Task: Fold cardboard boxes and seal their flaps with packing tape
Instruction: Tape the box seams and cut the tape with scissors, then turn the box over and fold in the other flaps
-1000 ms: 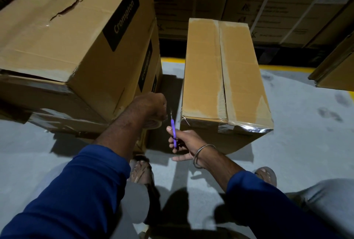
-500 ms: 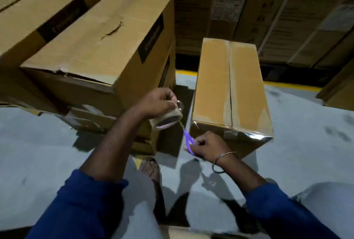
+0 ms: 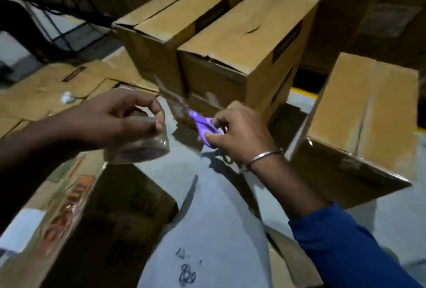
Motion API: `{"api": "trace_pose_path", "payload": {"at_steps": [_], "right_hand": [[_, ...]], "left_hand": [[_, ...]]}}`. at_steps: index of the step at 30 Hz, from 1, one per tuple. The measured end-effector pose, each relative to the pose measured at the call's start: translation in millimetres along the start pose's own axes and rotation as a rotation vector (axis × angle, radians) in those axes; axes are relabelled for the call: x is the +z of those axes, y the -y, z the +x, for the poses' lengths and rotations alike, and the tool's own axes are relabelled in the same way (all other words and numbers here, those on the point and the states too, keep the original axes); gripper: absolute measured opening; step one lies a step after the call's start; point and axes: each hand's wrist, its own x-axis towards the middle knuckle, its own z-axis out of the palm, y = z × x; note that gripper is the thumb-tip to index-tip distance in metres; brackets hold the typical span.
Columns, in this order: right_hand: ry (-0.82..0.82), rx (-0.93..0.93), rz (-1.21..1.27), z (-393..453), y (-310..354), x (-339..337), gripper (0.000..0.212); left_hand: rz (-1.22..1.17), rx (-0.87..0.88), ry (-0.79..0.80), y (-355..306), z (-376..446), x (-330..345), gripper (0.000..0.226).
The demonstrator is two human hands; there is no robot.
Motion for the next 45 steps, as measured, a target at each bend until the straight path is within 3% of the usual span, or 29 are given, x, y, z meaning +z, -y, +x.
{"api": "trace_pose_path", "payload": {"at_steps": [2,7,14,16,20,21,27,30,33,35,39,45], "right_hand": [[0.071,-0.068,-0.022,7.5,36.2,27.2,0.027],[0.267,-0.202,-0.044,19.3,113.4,95.5,0.027],[0.372,-0.259,-0.13,54.8,180.9,179.7,0.035],[0.404,-0.255,-0.158,60.7,190.0,202.5,0.034],[0.486,-0.267,-0.208,60.8,189.7,231.8,0.027],[0.498,-0.263,-0.209,60.4,190.2,234.4,0.025],[0.498,-0.268,-0.132,64.9,189.8,239.4,0.011],[0.433,-0.133,0.151,70.5,175.2,247.6,0.021],[0.481,0.023,0.445,72.0,167.9,250.3,0.048],[0.538,0.046,0.452,71.0,169.4,251.4,0.05],[0.537,0.062,0.426,73.1,176.5,253.4,0.03],[0.538,0.034,0.244,73.8,185.1,252.1,0.039]], "left_hand": [[0.03,-0.073,-0.049,24.3,-28.8,-23.4,0.014],[-0.072,-0.09,-0.247,80.7,-96.1,-75.0,0.067],[-0.043,-0.304,-0.272,153.9,-128.9,-114.7,0.075],[-0.104,-0.372,-0.247,172.3,-129.2,-115.3,0.071],[-0.008,-0.45,-0.241,204.7,-110.1,-103.7,0.011],[-0.003,-0.468,-0.245,214.3,-107.3,-101.1,0.008],[-0.003,-0.577,-0.224,240.7,-95.9,-90.2,0.011],[-0.001,-0.574,-0.227,243.4,-96.0,-89.8,0.015],[0.022,-0.548,-0.201,240.5,-95.0,-91.7,0.007],[0.028,-0.542,-0.181,239.1,-94.3,-91.7,0.006],[0.025,-0.561,-0.162,239.5,-93.0,-91.7,0.007],[0.053,-0.602,-0.134,233.4,-84.9,-90.3,0.007]]}}
